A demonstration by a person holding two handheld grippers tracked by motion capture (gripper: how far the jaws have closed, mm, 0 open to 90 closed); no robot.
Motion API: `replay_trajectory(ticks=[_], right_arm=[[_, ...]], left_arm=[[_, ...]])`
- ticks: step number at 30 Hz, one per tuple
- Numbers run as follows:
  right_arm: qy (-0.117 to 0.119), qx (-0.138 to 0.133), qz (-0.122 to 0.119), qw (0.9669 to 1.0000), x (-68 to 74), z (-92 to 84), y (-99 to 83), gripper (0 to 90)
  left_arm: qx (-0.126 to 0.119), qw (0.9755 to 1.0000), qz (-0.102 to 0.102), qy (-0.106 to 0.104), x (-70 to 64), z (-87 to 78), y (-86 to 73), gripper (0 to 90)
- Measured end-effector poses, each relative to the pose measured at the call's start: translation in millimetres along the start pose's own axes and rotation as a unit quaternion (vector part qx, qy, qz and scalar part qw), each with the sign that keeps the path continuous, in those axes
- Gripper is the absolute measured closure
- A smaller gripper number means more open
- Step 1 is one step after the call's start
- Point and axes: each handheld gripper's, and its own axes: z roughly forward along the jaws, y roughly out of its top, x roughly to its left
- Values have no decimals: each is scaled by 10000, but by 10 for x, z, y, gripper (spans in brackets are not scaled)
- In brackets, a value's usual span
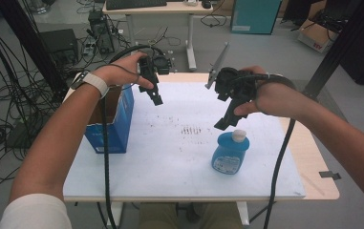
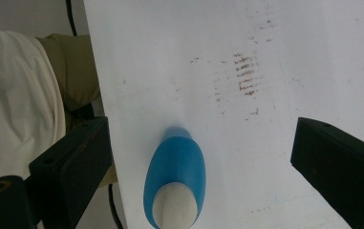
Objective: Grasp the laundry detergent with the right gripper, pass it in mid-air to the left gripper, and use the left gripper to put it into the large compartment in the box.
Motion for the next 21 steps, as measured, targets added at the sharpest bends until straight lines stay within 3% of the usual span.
replay_trajectory(ticks=[2,3,4,5,6,7,8,9,10,12,13,15,21], right_arm=[[-17,-5,-13,10000,4,-13,-7,62],[-28,9,-9,10000,8,-21,-13,58],[-72,22,24,10000,16,-28,-18,49],[-117,3,-52,9999,12,-31,-24,43],[-173,-13,-105,9998,14,-32,-28,43],[-207,-9,-130,9997,16,-38,-32,41],[-215,8,-80,9997,24,-44,-36,41],[-181,-5,-123,9998,21,-47,-38,43],[-165,0,-112,9998,27,-51,-41,44],[-176,11,-120,9998,38,-65,-47,43],[-182,5,-97,9998,46,-72,-50,42],[-157,-10,-86,9998,60,-98,-67,44],[-177,-58,-23,9998,89,-165,-196,45]], left_arm=[[-97,9999,-117,-2,-24,0,-1,89],[0,10000,-2,14,-14,-18,3,88],[-142,9998,-163,5,-40,-10,1,88],[-38,10000,-11,40,-28,-30,6,88],[-163,9998,-145,44,-52,-19,5,87],[-25,10000,13,45,-38,-38,10,86],[-122,9998,-130,17,-63,-26,7,86],[-17,10000,26,56,-50,-39,10,85],[-121,9998,-147,21,-78,-26,6,84],[-142,9998,-161,36,-94,-33,5,84],[-55,9999,1,84,-83,-56,7,84],[-152,9998,-116,77,-104,-53,3,84],[-88,9999,-6,109,-107,-69,7,85]])
